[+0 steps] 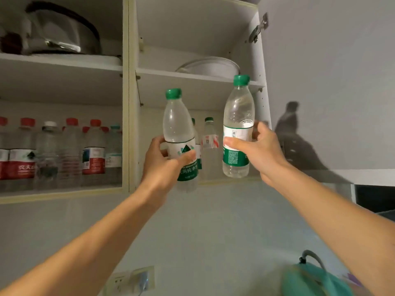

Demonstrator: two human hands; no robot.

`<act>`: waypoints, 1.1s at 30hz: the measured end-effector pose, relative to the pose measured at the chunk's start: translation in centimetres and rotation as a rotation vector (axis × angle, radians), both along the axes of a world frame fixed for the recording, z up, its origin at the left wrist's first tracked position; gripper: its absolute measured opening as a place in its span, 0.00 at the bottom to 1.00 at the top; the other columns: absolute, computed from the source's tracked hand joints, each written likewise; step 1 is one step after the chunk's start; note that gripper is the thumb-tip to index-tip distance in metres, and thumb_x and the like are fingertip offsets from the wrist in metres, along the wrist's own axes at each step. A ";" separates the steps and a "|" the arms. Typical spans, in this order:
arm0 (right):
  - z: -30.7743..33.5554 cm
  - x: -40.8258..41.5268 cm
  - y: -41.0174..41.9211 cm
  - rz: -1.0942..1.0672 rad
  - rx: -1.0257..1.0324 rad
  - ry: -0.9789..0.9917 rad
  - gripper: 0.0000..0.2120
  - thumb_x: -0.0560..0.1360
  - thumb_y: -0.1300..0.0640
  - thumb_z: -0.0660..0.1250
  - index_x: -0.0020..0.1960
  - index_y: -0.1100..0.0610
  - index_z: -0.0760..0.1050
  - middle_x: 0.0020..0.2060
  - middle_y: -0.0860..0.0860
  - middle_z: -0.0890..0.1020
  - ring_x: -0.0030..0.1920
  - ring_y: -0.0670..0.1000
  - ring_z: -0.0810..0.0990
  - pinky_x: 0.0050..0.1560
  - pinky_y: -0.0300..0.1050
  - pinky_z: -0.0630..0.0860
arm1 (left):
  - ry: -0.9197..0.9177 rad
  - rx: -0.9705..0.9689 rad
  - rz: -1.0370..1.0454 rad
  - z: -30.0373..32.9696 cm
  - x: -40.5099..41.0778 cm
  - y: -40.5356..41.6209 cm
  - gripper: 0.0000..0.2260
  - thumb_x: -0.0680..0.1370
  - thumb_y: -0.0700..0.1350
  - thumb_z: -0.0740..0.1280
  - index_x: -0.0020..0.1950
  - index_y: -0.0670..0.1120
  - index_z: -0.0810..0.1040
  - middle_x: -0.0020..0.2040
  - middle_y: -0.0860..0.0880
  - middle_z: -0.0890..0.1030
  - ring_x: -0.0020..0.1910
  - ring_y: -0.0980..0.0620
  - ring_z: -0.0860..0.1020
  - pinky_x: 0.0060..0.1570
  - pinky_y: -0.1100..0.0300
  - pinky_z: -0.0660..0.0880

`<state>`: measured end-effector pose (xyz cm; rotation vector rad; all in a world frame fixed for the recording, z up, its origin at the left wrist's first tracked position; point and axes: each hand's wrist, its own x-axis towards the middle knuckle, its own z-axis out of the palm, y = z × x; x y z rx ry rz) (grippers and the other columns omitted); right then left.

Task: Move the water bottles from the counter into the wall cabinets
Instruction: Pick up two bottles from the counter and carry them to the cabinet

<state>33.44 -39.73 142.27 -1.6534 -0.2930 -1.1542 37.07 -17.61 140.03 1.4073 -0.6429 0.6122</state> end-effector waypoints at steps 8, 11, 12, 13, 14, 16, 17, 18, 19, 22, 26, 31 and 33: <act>-0.5 8.6 -3.4 -0.051 -0.031 0.113 0.21 0.65 0.45 0.81 0.53 0.45 0.76 0.47 0.42 0.83 0.48 0.45 0.81 0.41 0.41 0.75 | 0.097 0.141 0.213 3.1 7.2 -4.9 0.24 0.74 0.47 0.77 0.65 0.50 0.70 0.58 0.50 0.79 0.52 0.50 0.80 0.45 0.57 0.78; 0.6 10.9 -4.7 -0.020 0.021 0.125 0.23 0.65 0.43 0.81 0.54 0.46 0.76 0.48 0.43 0.83 0.49 0.46 0.81 0.42 0.42 0.74 | 0.130 0.170 0.226 3.1 9.7 -5.3 0.20 0.76 0.49 0.75 0.64 0.48 0.73 0.59 0.49 0.81 0.54 0.49 0.81 0.54 0.52 0.80; 0.6 11.8 -5.2 -0.018 0.015 0.142 0.23 0.67 0.44 0.80 0.56 0.48 0.76 0.50 0.44 0.83 0.50 0.47 0.81 0.44 0.43 0.75 | 0.143 0.178 0.224 3.1 10.4 -5.4 0.19 0.76 0.50 0.74 0.64 0.47 0.74 0.58 0.49 0.81 0.54 0.48 0.81 0.57 0.50 0.79; 0.6 12.6 -5.7 -0.013 0.008 0.159 0.23 0.68 0.45 0.79 0.59 0.49 0.77 0.52 0.45 0.83 0.52 0.49 0.82 0.47 0.44 0.75 | 0.152 0.184 0.222 3.1 11.0 -5.5 0.19 0.77 0.50 0.74 0.64 0.47 0.75 0.58 0.48 0.82 0.54 0.48 0.82 0.58 0.49 0.79; 0.5 13.5 -6.1 -0.007 0.002 0.173 0.24 0.70 0.45 0.78 0.61 0.51 0.77 0.53 0.47 0.84 0.53 0.50 0.82 0.50 0.45 0.76 | 0.158 0.187 0.218 3.1 11.6 -5.5 0.18 0.77 0.50 0.74 0.64 0.48 0.75 0.57 0.49 0.82 0.53 0.49 0.82 0.55 0.51 0.79; 0.3 14.7 -6.8 -0.009 -0.021 0.197 0.25 0.71 0.43 0.77 0.63 0.52 0.78 0.54 0.48 0.84 0.55 0.51 0.82 0.54 0.47 0.78 | 0.175 0.190 0.195 3.1 12.4 -5.7 0.16 0.77 0.50 0.73 0.63 0.50 0.75 0.53 0.52 0.82 0.48 0.54 0.82 0.42 0.58 0.77; 0.3 15.1 -6.9 -0.009 -0.041 0.202 0.25 0.71 0.41 0.76 0.63 0.52 0.77 0.54 0.48 0.84 0.54 0.51 0.82 0.52 0.47 0.78 | 0.185 0.194 0.175 3.1 12.7 -5.9 0.16 0.78 0.50 0.73 0.62 0.51 0.74 0.52 0.54 0.82 0.46 0.57 0.81 0.38 0.61 0.74; 0.2 15.5 -7.0 -0.009 -0.068 0.204 0.26 0.71 0.40 0.76 0.63 0.51 0.77 0.53 0.47 0.83 0.53 0.49 0.82 0.49 0.44 0.77 | 0.197 0.200 0.155 3.2 13.0 -6.1 0.16 0.78 0.50 0.73 0.62 0.52 0.74 0.51 0.55 0.82 0.45 0.58 0.80 0.35 0.63 0.71; 0.2 15.8 -6.9 -0.013 -0.101 0.201 0.25 0.71 0.40 0.76 0.63 0.50 0.77 0.52 0.46 0.83 0.52 0.48 0.81 0.45 0.42 0.76 | 0.209 0.205 0.137 3.2 13.3 -6.2 0.16 0.78 0.50 0.73 0.63 0.52 0.73 0.52 0.54 0.81 0.45 0.58 0.80 0.35 0.63 0.71; -0.2 16.6 -6.9 -0.004 -0.153 0.180 0.23 0.72 0.40 0.75 0.63 0.49 0.77 0.52 0.45 0.84 0.52 0.46 0.82 0.46 0.41 0.76 | 0.249 0.214 0.087 3.2 14.3 -6.7 0.21 0.77 0.49 0.74 0.67 0.52 0.71 0.57 0.51 0.81 0.51 0.52 0.81 0.43 0.57 0.77; -1.1 17.3 -7.5 0.004 -0.201 0.189 0.23 0.71 0.42 0.75 0.63 0.46 0.77 0.53 0.43 0.84 0.52 0.45 0.82 0.47 0.38 0.76 | 0.281 0.191 0.045 3.1 15.7 -8.2 0.22 0.76 0.47 0.75 0.68 0.52 0.71 0.56 0.50 0.82 0.54 0.49 0.82 0.51 0.49 0.79; -1.5 18.2 -8.1 -0.076 -0.239 0.205 0.28 0.69 0.42 0.78 0.65 0.48 0.72 0.50 0.41 0.81 0.46 0.40 0.79 0.38 0.31 0.69 | 0.226 0.240 0.107 3.3 17.6 -10.2 0.23 0.76 0.49 0.74 0.68 0.51 0.69 0.52 0.54 0.79 0.48 0.57 0.79 0.36 0.61 0.72; -1.2 18.5 -8.1 -0.119 -0.245 0.222 0.31 0.68 0.42 0.79 0.66 0.49 0.71 0.48 0.43 0.78 0.45 0.44 0.77 0.38 0.35 0.69 | 0.209 0.274 0.159 3.3 18.3 -10.6 0.24 0.77 0.51 0.74 0.68 0.51 0.69 0.51 0.56 0.78 0.46 0.59 0.77 0.35 0.61 0.70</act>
